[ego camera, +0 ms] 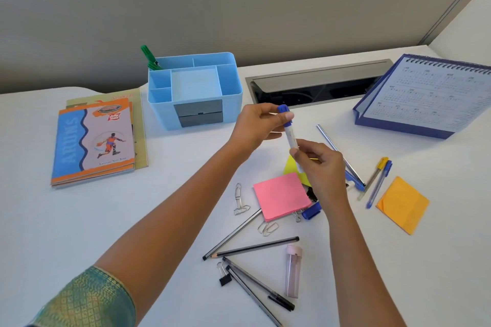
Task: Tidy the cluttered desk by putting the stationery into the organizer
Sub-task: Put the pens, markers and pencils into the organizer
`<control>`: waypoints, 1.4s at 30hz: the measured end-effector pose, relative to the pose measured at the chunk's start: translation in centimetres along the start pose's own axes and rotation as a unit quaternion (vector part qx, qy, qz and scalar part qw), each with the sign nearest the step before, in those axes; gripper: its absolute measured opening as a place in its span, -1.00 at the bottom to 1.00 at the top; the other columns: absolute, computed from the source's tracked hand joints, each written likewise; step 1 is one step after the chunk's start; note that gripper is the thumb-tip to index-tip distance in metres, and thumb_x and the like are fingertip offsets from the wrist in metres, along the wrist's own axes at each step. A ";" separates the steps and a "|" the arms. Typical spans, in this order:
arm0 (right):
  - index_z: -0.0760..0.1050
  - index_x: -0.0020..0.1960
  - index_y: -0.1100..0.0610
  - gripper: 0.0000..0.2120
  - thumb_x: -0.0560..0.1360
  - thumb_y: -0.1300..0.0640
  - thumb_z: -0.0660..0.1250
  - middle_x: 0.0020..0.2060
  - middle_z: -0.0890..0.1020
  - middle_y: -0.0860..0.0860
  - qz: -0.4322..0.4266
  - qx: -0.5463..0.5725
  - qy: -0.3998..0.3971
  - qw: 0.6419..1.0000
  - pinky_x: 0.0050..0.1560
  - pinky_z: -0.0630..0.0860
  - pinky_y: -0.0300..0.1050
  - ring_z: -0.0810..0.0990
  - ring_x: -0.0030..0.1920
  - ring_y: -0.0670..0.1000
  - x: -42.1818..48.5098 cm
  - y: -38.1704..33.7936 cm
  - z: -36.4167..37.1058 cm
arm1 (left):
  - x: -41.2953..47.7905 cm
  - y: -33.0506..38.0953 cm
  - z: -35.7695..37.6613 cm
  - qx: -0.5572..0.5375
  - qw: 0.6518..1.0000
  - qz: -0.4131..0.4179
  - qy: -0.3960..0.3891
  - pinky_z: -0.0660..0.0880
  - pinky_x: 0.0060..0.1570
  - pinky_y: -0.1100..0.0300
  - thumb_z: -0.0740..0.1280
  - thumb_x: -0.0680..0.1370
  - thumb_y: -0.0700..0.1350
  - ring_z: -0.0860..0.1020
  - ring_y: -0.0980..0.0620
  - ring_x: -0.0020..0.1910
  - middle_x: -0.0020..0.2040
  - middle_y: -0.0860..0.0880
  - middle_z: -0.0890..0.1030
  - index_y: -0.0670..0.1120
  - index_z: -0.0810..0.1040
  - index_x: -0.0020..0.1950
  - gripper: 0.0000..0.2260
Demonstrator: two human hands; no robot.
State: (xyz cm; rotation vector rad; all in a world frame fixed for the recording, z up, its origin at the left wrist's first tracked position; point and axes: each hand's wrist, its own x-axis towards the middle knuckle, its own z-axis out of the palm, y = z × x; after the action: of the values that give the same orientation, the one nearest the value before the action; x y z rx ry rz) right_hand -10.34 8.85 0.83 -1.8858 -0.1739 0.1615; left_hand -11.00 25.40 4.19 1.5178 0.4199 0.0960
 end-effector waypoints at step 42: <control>0.68 -0.08 0.07 -0.85 0.46 0.28 0.42 -0.18 0.70 -0.08 0.076 0.035 -0.037 0.996 0.02 0.60 0.05 0.64 -0.28 -0.07 -0.5 1.3 2.9 | 7.5 1.8 -21.0 0.287 0.826 0.080 0.478 0.34 -0.31 0.39 0.36 0.52 0.13 0.52 0.18 -0.15 0.04 0.10 0.67 0.09 0.68 0.07 -0.79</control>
State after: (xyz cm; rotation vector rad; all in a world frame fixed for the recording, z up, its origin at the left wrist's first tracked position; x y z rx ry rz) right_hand -11.36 10.97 -1.32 -1.8232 -0.0743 0.3373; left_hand -10.56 47.79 4.43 2.0264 1.2008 0.9707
